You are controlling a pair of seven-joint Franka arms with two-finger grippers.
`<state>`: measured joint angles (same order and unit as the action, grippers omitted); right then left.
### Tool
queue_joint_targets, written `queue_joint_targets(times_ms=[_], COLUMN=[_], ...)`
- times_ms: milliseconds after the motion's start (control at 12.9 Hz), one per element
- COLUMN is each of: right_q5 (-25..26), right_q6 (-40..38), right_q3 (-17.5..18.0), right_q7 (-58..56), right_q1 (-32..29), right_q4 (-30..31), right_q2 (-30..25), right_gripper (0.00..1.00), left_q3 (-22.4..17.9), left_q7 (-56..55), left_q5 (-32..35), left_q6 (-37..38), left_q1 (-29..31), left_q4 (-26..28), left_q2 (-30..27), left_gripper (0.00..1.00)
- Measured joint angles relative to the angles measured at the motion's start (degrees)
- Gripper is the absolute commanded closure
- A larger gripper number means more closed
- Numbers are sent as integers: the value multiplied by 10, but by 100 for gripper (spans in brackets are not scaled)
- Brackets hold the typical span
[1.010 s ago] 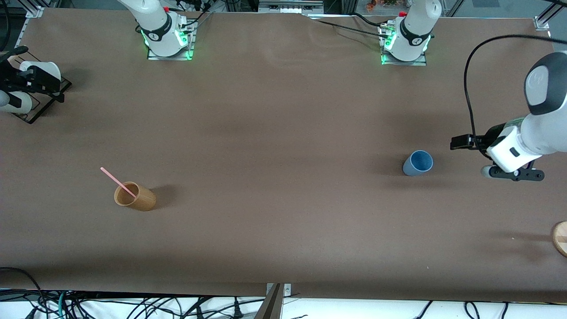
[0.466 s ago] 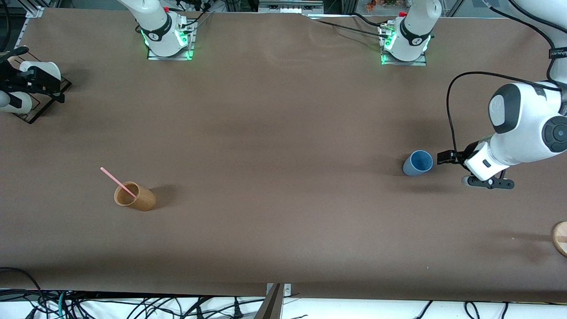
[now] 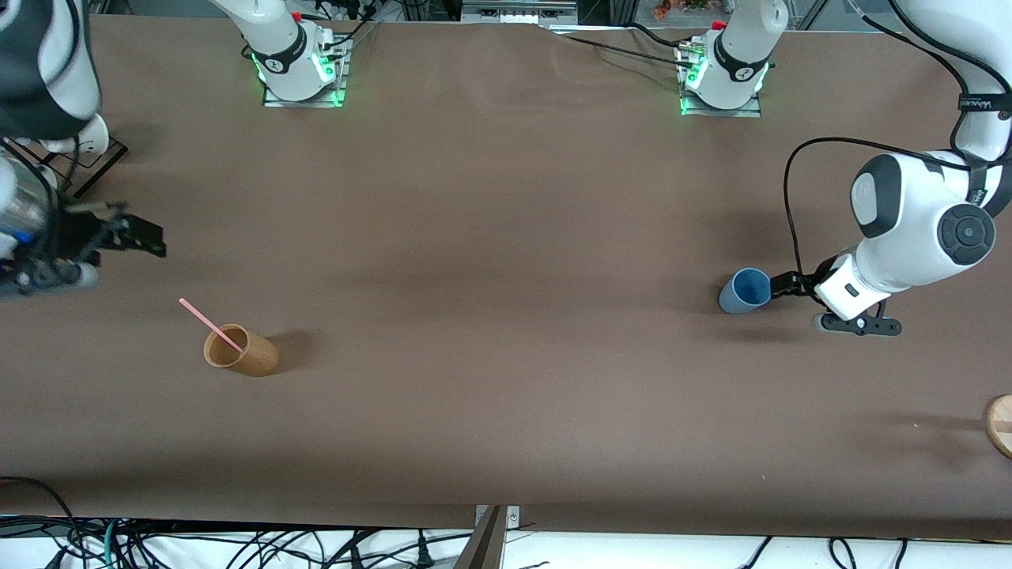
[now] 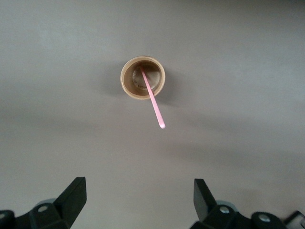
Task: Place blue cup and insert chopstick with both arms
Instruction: 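Lower the left gripper over the blue cup while the right gripper reaches the chopstick, then close the left gripper on the blue cup while the right gripper grasps the chopstick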
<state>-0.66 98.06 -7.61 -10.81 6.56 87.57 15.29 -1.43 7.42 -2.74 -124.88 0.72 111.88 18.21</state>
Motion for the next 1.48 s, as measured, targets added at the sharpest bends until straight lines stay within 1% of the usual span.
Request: queue_joint_targets(times_ms=[311,544,699,854,932,1010,1243,1320,1398,1476], right_q5=[-7,-15,-32,-41,-41,-41,-41,-41,-41,-41], right_q6=[49,75,84,92,96,99,106,108,112,115], right_q3=[0,-1,-2,-2,-2,-2,-2,-2,-2,-1], right_q7=[-41,-80,-110,-128,-129,-129,-130,-130,-130,-131], right_q1=[-3,-11,-24,-34,-36,-36,-36,-36,-36,-36], right_q4=[0,0,0,0,0,0,0,0,0,0], right_q2=[67,94,109,126,133,138,146,147,149,152], right_gripper=[0,4,5,9,13,14,23,27,29,35], left_q3=[0,0,1,1,1,1,0,0,0,0], left_q7=[-2,-25,-32,-36,-36,-37,-42,-55,-71,-86], left_q5=[-1,-2,-2,-2,-2,-2,-2,-2,-2,-2], left_q6=[-72,-100,-105,-106,-106,-109,-144,-146,-146,-144], left_q1=[0,-2,-6,-9,-9,-9,-9,-9,-9,-10], left_q4=[58,86,96,97,97,100,121,123,123,123], left_q2=[0,0,0,-1,-1,-1,-1,-1,-1,-1], left_gripper=[0,0,0,0,1,10,80,100,100,100])
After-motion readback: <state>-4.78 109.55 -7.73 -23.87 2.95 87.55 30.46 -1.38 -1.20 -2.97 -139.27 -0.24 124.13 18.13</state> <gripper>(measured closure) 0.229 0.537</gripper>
